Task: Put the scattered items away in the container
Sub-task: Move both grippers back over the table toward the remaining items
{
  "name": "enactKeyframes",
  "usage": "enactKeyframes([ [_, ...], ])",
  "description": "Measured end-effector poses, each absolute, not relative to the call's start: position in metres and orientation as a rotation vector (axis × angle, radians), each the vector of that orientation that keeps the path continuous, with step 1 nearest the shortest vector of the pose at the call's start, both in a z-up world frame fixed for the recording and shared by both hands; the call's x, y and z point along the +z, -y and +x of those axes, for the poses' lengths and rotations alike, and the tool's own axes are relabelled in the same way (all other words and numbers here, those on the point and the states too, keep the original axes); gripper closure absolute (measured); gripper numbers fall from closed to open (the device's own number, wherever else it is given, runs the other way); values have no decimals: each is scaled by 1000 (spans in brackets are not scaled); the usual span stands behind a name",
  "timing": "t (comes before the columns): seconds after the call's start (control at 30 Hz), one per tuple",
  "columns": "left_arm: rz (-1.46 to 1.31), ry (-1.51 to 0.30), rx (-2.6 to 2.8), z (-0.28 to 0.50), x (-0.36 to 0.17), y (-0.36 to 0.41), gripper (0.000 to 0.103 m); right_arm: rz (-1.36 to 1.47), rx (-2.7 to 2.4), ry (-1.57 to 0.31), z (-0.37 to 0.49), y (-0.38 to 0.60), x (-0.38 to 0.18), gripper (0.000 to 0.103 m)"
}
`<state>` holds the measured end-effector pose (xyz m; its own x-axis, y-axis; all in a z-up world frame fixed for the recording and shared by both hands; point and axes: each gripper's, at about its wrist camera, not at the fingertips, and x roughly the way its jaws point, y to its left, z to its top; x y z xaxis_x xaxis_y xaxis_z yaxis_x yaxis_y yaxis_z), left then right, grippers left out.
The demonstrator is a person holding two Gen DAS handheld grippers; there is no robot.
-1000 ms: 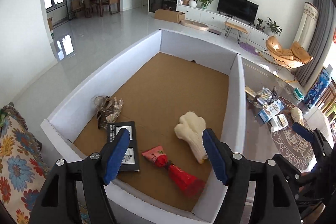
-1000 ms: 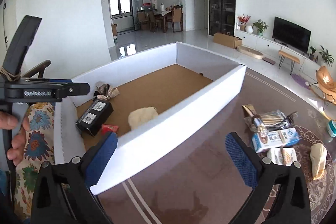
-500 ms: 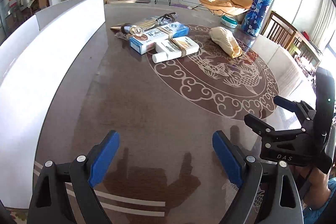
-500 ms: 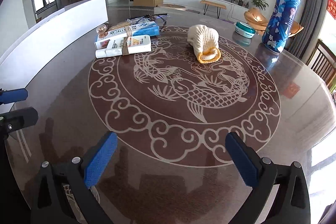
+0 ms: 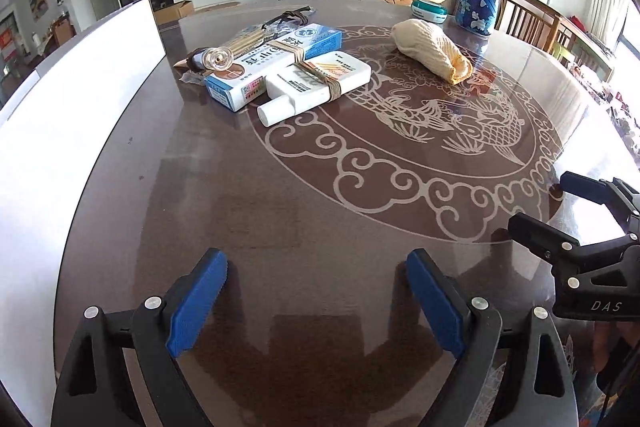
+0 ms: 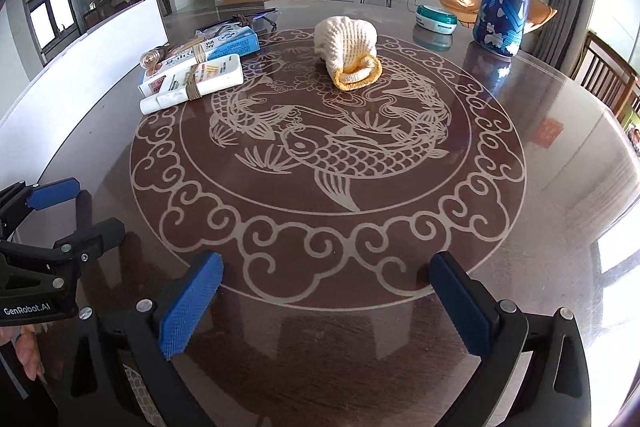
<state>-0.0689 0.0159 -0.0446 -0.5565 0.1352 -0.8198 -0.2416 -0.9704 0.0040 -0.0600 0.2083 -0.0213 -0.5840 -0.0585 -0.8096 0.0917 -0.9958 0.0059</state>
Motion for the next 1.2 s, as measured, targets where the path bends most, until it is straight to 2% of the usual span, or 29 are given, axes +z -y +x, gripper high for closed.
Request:
enactKeyframes([
  [0.07, -1345, -179, 2587, -68, -46, -18, 0, 1386, -2724, -40, -60, -209, -21, 0],
  [0.57, -1354, -173, 2584, -72, -47, -22, 0, 1385, -2724, -36, -60, -210, -21, 0],
  [1.2, -1333, -207, 2534, -131, -48, -18, 0, 1383, -2724, -31, -60, -211, -21, 0],
])
